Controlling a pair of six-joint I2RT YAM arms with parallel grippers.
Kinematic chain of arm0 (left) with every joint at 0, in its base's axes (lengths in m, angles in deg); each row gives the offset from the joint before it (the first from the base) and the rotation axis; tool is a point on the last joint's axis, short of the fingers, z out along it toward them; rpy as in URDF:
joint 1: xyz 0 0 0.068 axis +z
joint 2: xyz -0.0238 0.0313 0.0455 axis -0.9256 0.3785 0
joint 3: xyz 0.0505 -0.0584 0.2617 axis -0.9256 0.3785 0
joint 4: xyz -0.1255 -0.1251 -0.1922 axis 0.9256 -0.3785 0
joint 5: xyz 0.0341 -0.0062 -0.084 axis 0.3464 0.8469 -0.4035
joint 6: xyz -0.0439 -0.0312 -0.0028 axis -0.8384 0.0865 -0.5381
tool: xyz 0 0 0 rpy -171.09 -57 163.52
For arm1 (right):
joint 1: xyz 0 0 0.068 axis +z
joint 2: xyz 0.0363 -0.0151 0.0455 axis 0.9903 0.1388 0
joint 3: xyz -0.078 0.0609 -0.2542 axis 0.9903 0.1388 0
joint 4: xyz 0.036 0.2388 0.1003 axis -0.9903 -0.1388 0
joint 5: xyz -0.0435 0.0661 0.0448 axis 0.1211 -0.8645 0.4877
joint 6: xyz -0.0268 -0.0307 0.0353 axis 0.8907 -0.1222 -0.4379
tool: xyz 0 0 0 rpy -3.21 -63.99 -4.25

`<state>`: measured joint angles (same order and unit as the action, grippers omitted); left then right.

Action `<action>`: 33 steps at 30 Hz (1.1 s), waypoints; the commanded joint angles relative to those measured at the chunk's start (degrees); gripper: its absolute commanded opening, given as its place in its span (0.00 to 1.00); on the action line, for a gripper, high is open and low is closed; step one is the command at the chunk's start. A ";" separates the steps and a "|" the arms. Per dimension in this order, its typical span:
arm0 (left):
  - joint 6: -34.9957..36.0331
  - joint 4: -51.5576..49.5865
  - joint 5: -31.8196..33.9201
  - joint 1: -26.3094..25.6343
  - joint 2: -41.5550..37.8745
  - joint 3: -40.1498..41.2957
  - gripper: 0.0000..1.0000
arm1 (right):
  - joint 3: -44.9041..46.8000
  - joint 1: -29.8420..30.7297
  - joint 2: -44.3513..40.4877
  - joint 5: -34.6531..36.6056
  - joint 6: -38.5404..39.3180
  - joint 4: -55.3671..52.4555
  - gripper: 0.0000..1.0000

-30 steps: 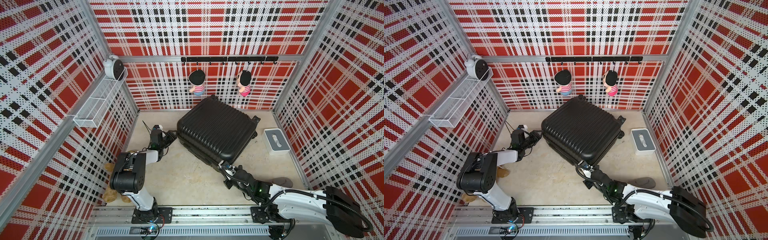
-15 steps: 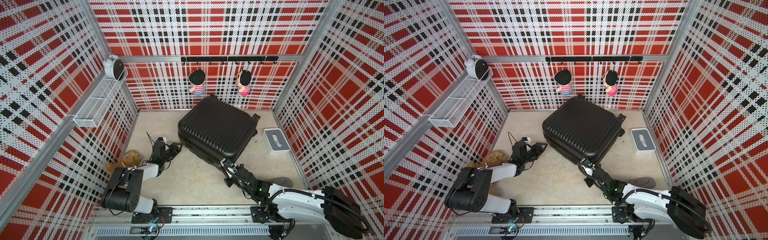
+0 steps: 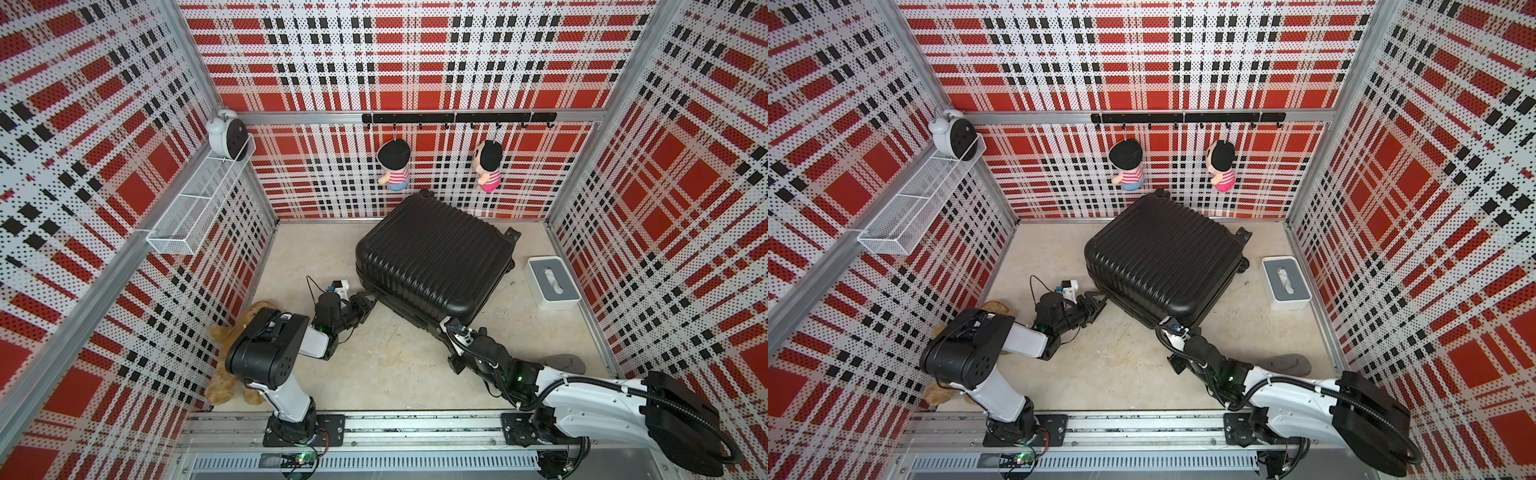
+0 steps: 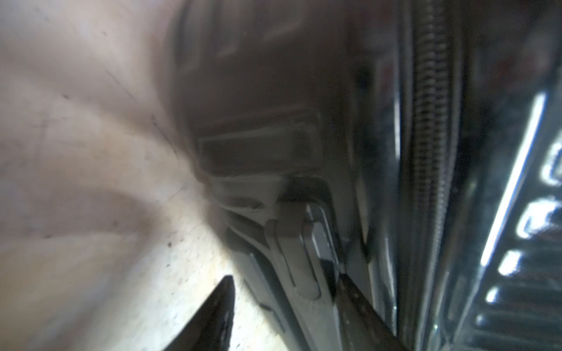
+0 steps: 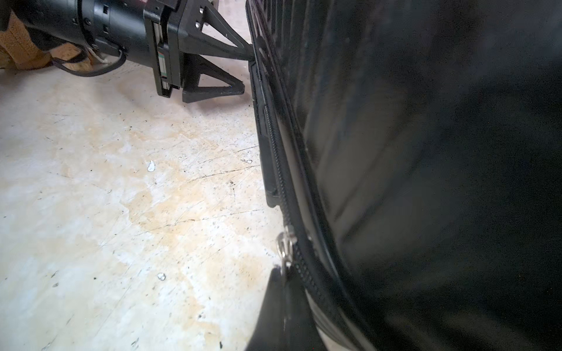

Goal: Open the suitcase zippers
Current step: Unzip the zipper on the suitcase.

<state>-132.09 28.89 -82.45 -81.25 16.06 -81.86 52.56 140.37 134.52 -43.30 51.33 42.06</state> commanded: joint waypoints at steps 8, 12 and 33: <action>-4.92 17.44 -0.11 -3.23 7.70 -1.24 0.50 | -1.78 -0.82 -0.22 0.77 0.52 -0.71 0.00; -6.55 22.23 0.17 -4.25 11.50 -2.27 0.54 | -1.91 -0.84 -0.31 0.72 0.52 -0.97 0.00; -11.78 38.18 5.73 -4.35 9.93 11.80 0.00 | -6.26 -5.22 1.46 2.05 -1.24 -4.71 0.00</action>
<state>-146.26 60.75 -79.17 -84.88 28.78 -73.86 48.32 138.88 135.55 -45.42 50.85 36.60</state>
